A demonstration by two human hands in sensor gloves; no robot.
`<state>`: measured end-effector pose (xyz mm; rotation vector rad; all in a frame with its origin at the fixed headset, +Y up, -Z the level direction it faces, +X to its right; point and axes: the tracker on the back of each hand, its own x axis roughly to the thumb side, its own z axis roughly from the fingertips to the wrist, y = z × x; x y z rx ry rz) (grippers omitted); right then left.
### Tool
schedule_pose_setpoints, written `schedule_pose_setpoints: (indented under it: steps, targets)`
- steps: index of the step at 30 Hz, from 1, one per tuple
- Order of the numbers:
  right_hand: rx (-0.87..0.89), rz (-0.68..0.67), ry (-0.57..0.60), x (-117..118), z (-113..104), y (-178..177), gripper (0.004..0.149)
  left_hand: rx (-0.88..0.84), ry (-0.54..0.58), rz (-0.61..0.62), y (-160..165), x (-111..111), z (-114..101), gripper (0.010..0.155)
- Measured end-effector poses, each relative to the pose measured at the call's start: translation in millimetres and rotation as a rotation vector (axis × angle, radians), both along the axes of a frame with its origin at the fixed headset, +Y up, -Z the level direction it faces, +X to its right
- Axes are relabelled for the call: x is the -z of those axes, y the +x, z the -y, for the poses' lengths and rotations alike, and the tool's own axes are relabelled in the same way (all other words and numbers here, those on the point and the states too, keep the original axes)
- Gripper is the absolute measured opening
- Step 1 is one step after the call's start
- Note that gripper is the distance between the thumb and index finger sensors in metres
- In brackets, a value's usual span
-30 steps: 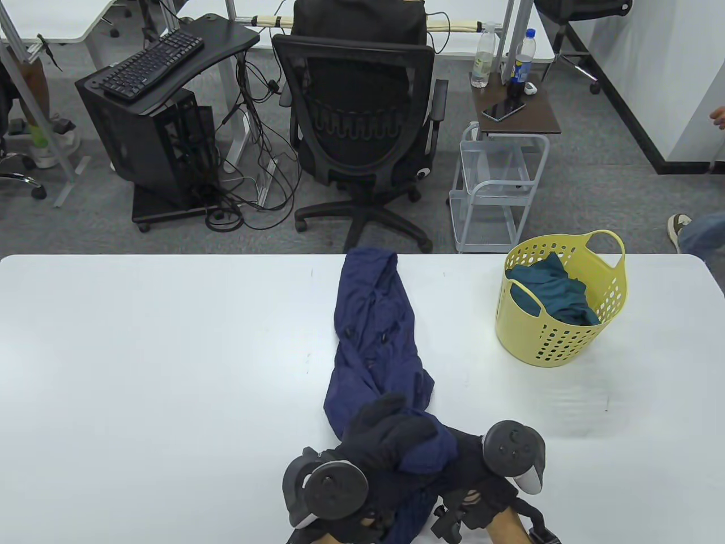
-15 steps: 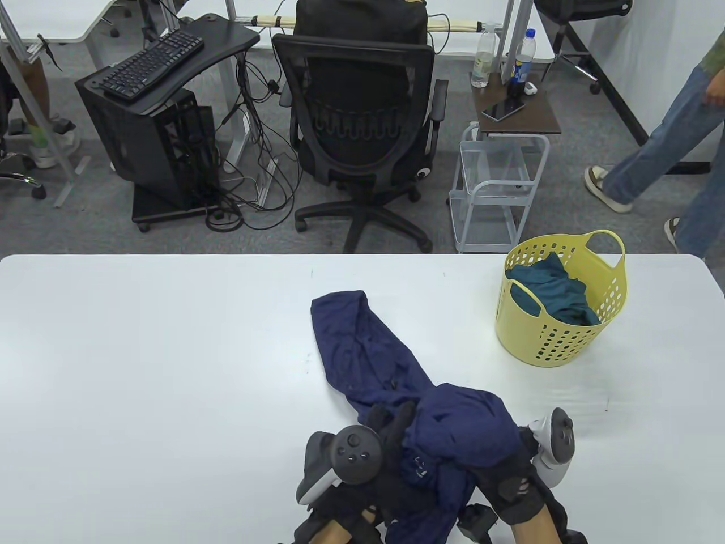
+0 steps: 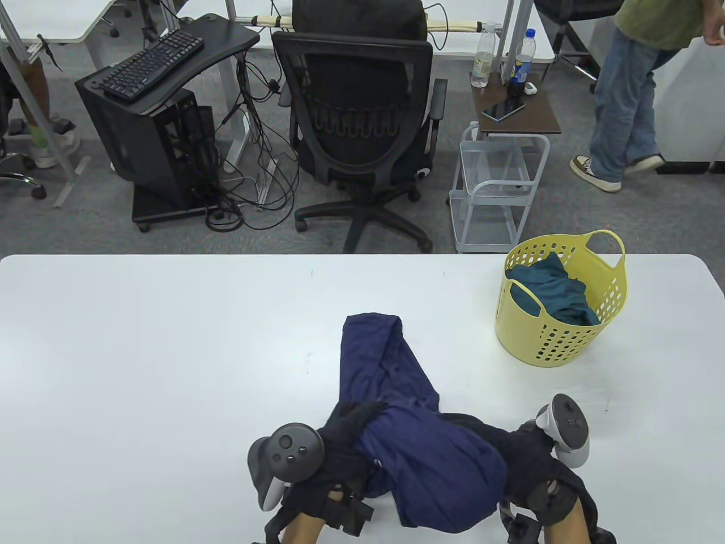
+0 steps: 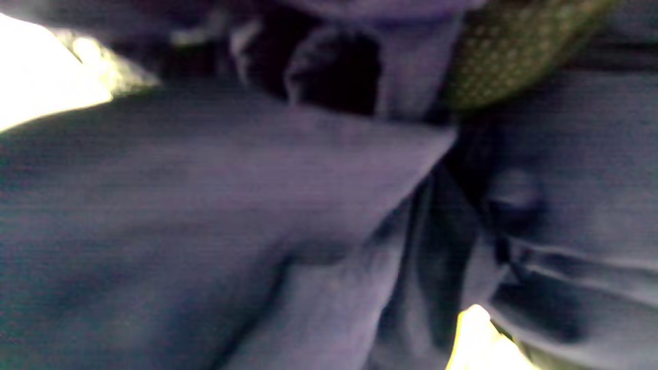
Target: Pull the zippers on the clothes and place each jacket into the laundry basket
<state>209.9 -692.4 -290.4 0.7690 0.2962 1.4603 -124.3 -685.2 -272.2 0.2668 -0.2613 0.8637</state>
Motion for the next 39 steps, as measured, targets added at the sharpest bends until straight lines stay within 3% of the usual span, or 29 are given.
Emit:
schedule_pose_setpoints:
  steps: [3,5,6,8,10,13,16,18,22,30,33,37,39]
  targets:
    - [0.050,0.248,-0.076,5.2,10.5,12.1,0.050,0.173,0.156,-0.085,-5.8,-10.8,-11.4,0.050]
    - [0.045,0.286,-0.081,5.3,13.7,5.0,0.065,0.297,0.262,-0.139,3.7,-20.1,-18.7,0.050]
    - [0.010,0.258,-0.078,5.4,15.0,-0.9,0.078,0.346,0.299,-0.144,10.2,-23.9,-21.3,0.050]
    - [-0.201,0.064,-0.042,4.0,20.0,-27.2,0.109,0.508,0.397,-0.117,35.7,-36.9,-28.0,0.051]
    - [-0.358,-0.033,-0.008,1.7,23.7,-40.7,0.123,0.589,0.505,-0.051,54.4,-46.3,-30.0,0.051]
    - [-0.499,-0.096,0.016,-1.9,30.8,-56.8,0.129,0.545,0.539,0.062,73.5,-56.2,-29.6,0.052]
    - [-0.465,-0.040,0.070,-4.0,33.7,-66.5,0.125,0.328,0.462,0.149,69.7,-53.1,-22.4,0.057]
    - [-0.433,0.032,0.112,-3.4,32.3,-70.3,0.117,0.251,0.422,0.146,61.0,-47.8,-20.5,0.061]
    - [-0.353,0.056,0.089,0.9,32.1,-74.0,0.103,0.200,0.351,0.121,47.6,-38.7,-23.9,0.068]
    - [-0.242,0.012,0.065,3.2,22.6,-43.4,0.092,0.135,0.133,0.235,35.1,-29.0,-27.0,0.085]
    - [-0.117,0.001,0.033,5.4,20.6,-28.4,0.091,-0.023,0.041,0.309,17.7,-19.5,-19.8,0.088]
    - [0.138,-0.138,0.019,2.5,9.5,-18.6,0.092,-0.241,-0.199,0.594,15.0,2.1,11.7,0.092]
    - [0.240,-0.197,0.025,0.0,3.5,-16.4,0.093,-0.252,-0.339,0.753,24.9,8.3,26.3,0.097]
